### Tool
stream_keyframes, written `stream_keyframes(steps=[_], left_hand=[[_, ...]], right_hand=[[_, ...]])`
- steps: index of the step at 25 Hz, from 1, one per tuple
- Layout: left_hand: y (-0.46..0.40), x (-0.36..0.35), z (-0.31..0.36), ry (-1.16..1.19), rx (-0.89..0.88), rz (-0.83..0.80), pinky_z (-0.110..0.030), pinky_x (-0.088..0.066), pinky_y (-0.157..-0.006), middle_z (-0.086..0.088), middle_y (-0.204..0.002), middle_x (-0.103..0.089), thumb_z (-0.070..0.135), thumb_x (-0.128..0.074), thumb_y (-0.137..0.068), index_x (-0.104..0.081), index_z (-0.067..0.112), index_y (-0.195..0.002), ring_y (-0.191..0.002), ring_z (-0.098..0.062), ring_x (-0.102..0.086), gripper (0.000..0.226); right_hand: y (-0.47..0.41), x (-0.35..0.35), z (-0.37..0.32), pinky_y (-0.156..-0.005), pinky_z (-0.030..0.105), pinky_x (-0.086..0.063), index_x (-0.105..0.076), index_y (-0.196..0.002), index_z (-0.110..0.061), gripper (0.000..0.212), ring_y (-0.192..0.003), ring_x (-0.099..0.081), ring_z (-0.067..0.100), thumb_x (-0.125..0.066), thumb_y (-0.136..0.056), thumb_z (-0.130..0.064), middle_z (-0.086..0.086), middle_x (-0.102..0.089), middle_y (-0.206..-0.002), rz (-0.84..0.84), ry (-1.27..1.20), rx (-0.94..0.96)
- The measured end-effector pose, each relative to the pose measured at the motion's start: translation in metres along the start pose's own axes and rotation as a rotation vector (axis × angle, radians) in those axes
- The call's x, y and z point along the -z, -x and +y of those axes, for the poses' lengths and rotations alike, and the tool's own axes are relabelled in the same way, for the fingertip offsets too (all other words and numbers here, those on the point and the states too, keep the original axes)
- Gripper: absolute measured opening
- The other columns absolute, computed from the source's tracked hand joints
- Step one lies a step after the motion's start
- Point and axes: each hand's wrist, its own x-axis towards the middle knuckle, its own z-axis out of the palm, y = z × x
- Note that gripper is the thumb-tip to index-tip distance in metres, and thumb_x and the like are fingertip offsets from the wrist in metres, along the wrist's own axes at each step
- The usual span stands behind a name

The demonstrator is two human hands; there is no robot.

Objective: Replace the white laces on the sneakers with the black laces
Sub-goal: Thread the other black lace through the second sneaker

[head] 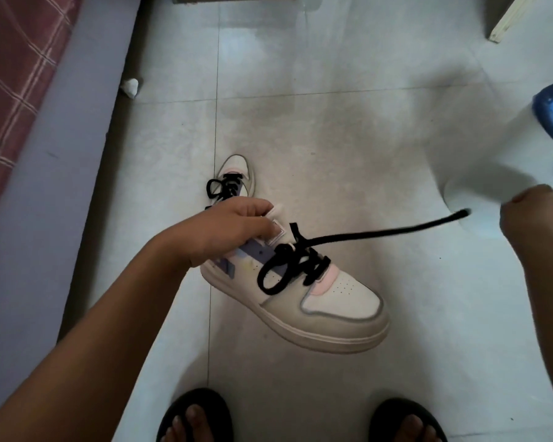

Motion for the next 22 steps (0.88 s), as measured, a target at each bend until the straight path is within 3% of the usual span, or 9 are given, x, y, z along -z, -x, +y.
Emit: stream_keyframes(steps=[1, 3, 6, 8, 11, 13, 16, 18, 22], left_hand=[[0.002, 0.002, 0.000, -0.001, -0.005, -0.006, -0.038, -0.043, -0.073, -0.008, -0.079, -0.066, 0.013, -0.056, -0.090, -0.066, 0.014, -0.082, -0.074, -0.023, -0.059, 0.012], [0.004, 0.005, 0.000, 0.009, -0.027, -0.026, -0.039, -0.043, -0.074, -0.011, -0.082, -0.065, 0.015, -0.059, -0.087, -0.066, 0.012, -0.084, -0.075, -0.023, -0.059, 0.008], [0.006, 0.001, 0.004, -0.009, -0.054, -0.054, -0.036, -0.044, -0.072, -0.010, -0.082, -0.067, 0.027, -0.059, -0.075, -0.066, 0.012, -0.084, -0.073, -0.021, -0.060, 0.019], [0.006, -0.003, 0.006, -0.020, -0.067, -0.071, -0.034, -0.044, -0.069, -0.010, -0.080, -0.066, 0.028, -0.058, -0.073, -0.064, 0.009, -0.085, -0.070, -0.019, -0.059, 0.023], [0.007, -0.006, 0.003, -0.044, -0.063, -0.090, -0.037, -0.045, -0.070, -0.018, -0.086, -0.068, 0.024, -0.062, -0.081, -0.063, 0.007, -0.087, -0.073, -0.022, -0.060, 0.018], [0.008, -0.004, -0.001, -0.062, -0.064, -0.095, -0.038, -0.046, -0.071, -0.018, -0.089, -0.069, 0.016, -0.060, -0.088, -0.063, 0.006, -0.090, -0.075, -0.022, -0.062, 0.011], [0.014, 0.004, -0.003, -0.043, -0.069, -0.077, -0.034, -0.047, -0.071, -0.011, -0.083, -0.069, 0.023, -0.061, -0.081, -0.065, 0.008, -0.089, -0.074, -0.018, -0.063, 0.017], [0.017, 0.007, -0.003, -0.040, -0.069, -0.072, -0.037, -0.047, -0.073, -0.020, -0.090, -0.067, 0.027, -0.058, -0.075, -0.063, 0.004, -0.093, -0.076, -0.022, -0.061, 0.030], [0.017, 0.006, -0.001, -0.070, -0.079, -0.079, -0.039, -0.046, -0.073, -0.017, -0.088, -0.068, 0.023, -0.060, -0.084, -0.063, 0.004, -0.093, -0.075, -0.023, -0.060, 0.021]], right_hand=[[0.011, 0.001, -0.006, -0.094, 0.043, -0.046, -0.063, -0.106, 0.004, 0.024, -0.109, -0.057, 0.042, -0.060, -0.086, -0.008, 0.028, -0.062, -0.111, -0.002, 0.001, 0.062], [0.056, 0.005, -0.028, -0.085, 0.032, -0.048, -0.068, -0.096, -0.003, 0.018, -0.101, -0.061, 0.030, -0.070, -0.083, -0.015, 0.017, -0.067, -0.103, -0.146, -0.205, 0.468], [0.164, 0.027, -0.069, -0.069, 0.010, -0.047, -0.068, -0.088, -0.025, 0.022, -0.081, -0.064, 0.000, -0.070, -0.073, -0.040, -0.011, -0.070, -0.088, -0.766, -0.627, 0.899], [0.193, 0.031, -0.085, -0.069, 0.013, -0.048, -0.065, -0.085, -0.026, 0.021, -0.076, -0.061, 0.000, -0.072, -0.070, -0.039, -0.013, -0.067, -0.082, -0.945, -0.622, 0.994], [0.190, 0.027, -0.091, -0.060, 0.012, -0.043, -0.060, -0.075, -0.019, 0.014, -0.061, -0.053, -0.002, -0.074, -0.077, -0.019, -0.011, -0.061, -0.065, -1.057, -0.512, 0.980], [0.184, 0.023, -0.092, -0.056, 0.007, -0.038, -0.057, -0.071, -0.021, 0.018, -0.055, -0.047, -0.005, -0.070, -0.081, -0.016, -0.012, -0.056, -0.061, -1.014, -0.423, 1.026], [0.146, 0.019, -0.083, -0.054, 0.011, -0.034, -0.051, -0.068, -0.022, 0.023, -0.056, -0.045, 0.000, -0.069, -0.083, -0.019, -0.006, -0.052, -0.064, -0.636, -0.365, 0.982], [0.110, 0.024, -0.068, -0.053, 0.014, -0.033, -0.053, -0.069, -0.019, 0.021, -0.058, -0.044, 0.009, -0.068, -0.084, -0.022, -0.002, -0.053, -0.066, -0.480, -0.325, 0.846], [0.083, 0.029, -0.043, -0.052, 0.028, -0.032, -0.060, -0.070, -0.019, 0.018, -0.057, -0.042, 0.015, -0.069, -0.082, -0.029, -0.006, -0.058, -0.061, -0.660, -0.253, 0.711]])
